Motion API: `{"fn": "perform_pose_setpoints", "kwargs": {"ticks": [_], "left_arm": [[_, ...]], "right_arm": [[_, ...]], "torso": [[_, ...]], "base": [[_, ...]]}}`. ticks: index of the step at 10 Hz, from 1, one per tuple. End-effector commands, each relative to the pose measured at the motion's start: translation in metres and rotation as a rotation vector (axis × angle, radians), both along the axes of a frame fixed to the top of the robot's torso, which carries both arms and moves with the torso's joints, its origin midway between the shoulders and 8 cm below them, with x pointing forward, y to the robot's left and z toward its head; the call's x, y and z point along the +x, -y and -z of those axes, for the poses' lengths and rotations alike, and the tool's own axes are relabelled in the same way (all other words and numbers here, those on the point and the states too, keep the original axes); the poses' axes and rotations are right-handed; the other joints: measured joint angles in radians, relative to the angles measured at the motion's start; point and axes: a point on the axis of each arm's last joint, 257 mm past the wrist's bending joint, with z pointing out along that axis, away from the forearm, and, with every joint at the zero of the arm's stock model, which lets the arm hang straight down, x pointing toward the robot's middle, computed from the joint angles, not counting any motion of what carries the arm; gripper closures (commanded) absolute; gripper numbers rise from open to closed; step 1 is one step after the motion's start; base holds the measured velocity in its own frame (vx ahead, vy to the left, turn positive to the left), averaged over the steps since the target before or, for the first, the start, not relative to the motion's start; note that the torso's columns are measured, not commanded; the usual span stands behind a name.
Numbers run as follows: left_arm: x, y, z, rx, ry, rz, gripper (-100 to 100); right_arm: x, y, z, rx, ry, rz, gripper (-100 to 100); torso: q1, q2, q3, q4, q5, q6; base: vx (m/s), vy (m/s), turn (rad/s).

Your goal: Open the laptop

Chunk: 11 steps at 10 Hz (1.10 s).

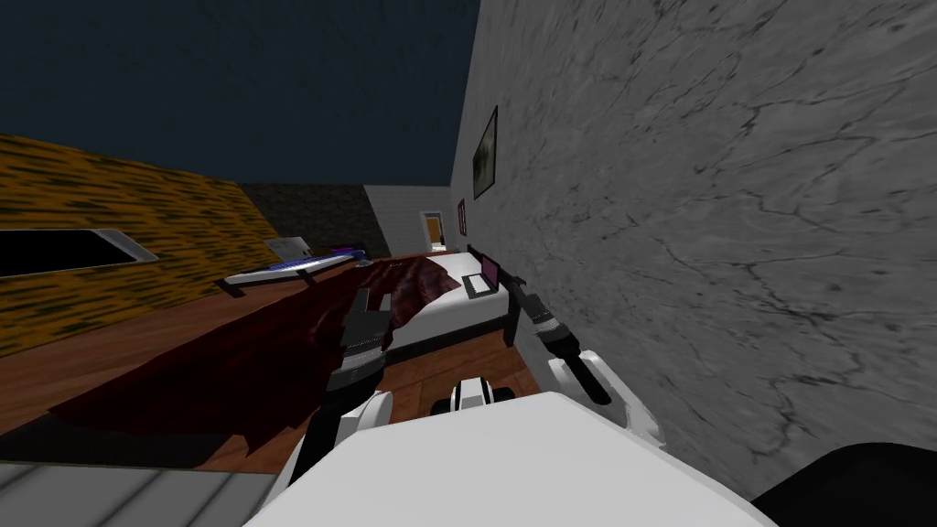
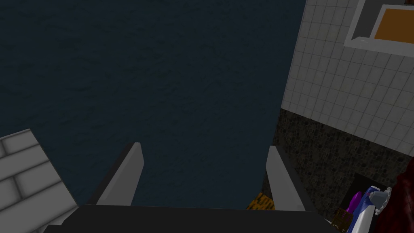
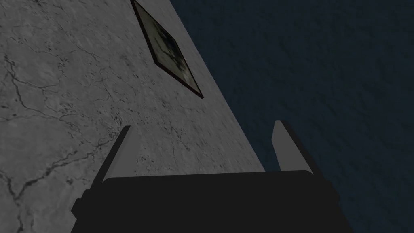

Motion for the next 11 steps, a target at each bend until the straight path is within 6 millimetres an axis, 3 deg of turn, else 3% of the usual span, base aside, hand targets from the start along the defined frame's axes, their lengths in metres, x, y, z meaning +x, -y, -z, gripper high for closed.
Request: {"fn": "perform_pose_setpoints", "kwargs": {"ticks": [1, 6, 11], "left_arm": [[0.0, 0.0, 0.0, 0.0, 0.0, 0.0, 0], [0.0, 0.0, 0.0, 0.0, 0.0, 0.0, 0], [0.0, 0.0, 0.0, 0.0, 0.0, 0.0, 0]], "right_arm": [[0.015, 0.01, 0.017, -0.168, -0.033, 0.074, -100], [0.045, 0.044, 0.057, -0.505, -0.1, 0.22, -100], [0.072, 0.1, 0.09, -0.876, -0.166, 0.379, -100]], "torso": [[0.0, 0.0, 0.0, 0.0, 0.0, 0.0], [0.0, 0.0, 0.0, 0.0, 0.0, 0.0], [0.0, 0.0, 0.0, 0.0, 0.0, 0.0]], "base": [[0.04, 0.022, 0.106], [0.039, 0.02, 0.119], [0.044, 0.02, 0.121]]}}
